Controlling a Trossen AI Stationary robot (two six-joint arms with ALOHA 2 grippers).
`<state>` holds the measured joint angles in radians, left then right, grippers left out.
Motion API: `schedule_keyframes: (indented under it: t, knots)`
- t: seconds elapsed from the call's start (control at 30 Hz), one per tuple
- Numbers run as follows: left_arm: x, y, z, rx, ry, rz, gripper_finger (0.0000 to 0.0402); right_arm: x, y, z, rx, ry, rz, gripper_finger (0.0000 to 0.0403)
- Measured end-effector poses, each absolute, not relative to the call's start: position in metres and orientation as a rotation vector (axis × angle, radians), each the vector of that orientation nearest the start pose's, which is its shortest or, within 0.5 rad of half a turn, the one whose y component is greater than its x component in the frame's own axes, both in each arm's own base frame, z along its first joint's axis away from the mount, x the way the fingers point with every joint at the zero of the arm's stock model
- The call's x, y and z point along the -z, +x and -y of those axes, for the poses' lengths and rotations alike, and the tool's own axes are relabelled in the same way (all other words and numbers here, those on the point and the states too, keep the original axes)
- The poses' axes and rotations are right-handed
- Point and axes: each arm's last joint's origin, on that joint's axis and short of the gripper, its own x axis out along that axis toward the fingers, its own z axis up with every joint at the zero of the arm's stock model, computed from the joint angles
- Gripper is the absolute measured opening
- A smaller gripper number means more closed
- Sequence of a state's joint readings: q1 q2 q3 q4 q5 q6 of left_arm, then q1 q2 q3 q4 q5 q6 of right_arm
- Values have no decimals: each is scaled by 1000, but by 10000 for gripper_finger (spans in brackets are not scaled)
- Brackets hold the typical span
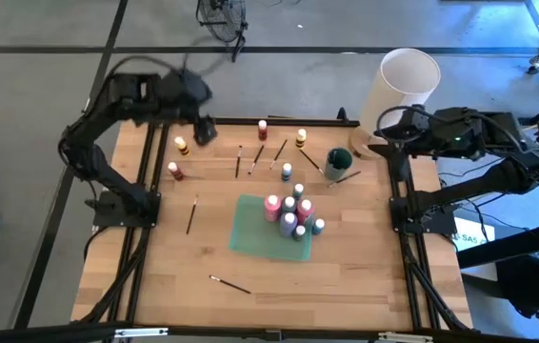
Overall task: Pick & Place Paint Supplies
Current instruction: Put the black eyeshadow brush into the green cup
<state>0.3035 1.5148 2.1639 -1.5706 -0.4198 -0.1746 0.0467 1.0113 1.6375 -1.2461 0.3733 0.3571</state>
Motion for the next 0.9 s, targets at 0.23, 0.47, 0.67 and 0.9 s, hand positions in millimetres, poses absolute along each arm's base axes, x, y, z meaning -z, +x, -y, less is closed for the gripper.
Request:
schedule_keyframes:
  t: [0.23, 0.47, 0.67, 0.9]
  knots:
    - [-469, 208, -145, -1008, -447, -868, 265, -458, 142, 4, 459, 295, -581, 206]
    - [-426, 248, -185, -938, -592, -1020, 265, -457, 145, 4, 480, 339, -580, 206]
    - [-384, 286, -201, -851, -643, -1165, 265, -470, 125, 9, 533, 309, -552, 206]
    - [-355, 312, -204, -886, -672, -1237, 265, -488, 91, 10, 529, 347, -546, 206]
